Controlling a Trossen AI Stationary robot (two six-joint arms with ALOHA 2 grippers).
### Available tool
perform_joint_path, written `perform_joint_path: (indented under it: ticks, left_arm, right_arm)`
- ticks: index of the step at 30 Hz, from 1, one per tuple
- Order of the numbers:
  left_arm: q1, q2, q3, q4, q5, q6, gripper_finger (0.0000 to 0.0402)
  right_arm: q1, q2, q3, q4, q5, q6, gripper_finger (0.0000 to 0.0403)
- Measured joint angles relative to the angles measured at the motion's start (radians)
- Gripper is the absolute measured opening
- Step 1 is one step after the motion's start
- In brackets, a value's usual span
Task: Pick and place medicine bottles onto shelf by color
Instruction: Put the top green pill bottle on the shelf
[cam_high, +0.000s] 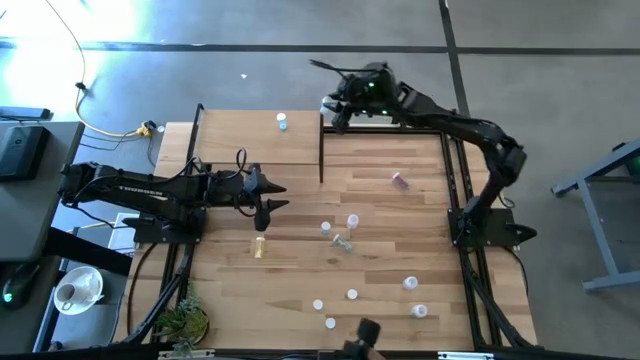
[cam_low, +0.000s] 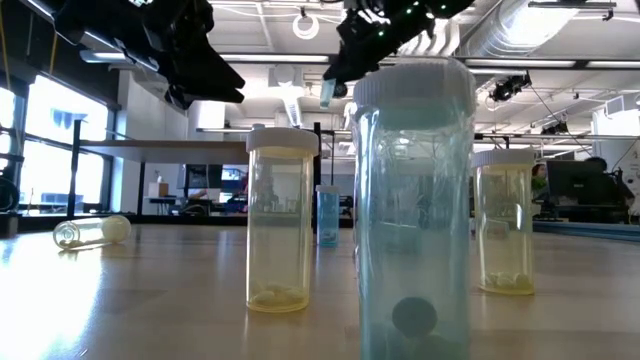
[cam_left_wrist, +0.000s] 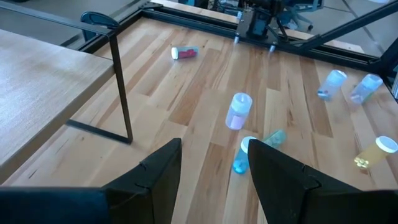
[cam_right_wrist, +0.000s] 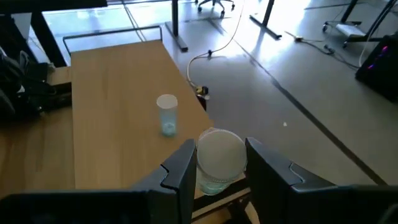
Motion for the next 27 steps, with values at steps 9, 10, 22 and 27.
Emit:
perform_joint_path:
  ticks: [9, 10, 22, 27]
  left_arm:
    - [0.0, 0.0, 0.0, 0.0, 0.0, 0.001, 0.0175]
    - [0.0, 0.0, 0.0, 0.0, 0.0, 0.001, 0.0175]
    - [0.0, 0.0, 0.0, 0.0, 0.001, 0.001, 0.0175]
    - [0.0, 0.0, 0.0, 0.0, 0.001, 0.001, 0.0175]
  right_arm:
    - [0.025, 0.111, 0.039, -0.016, -0.016, -0.026, 0.0108]
    - [0.028, 0.118, 0.039, -0.015, -0.017, -0.027, 0.0108]
    - [0.049, 0.184, 0.039, 0.024, -0.021, -0.068, 0.0108]
    - [0.048, 0.194, 0.039, 0.025, -0.024, -0.088, 0.0108]
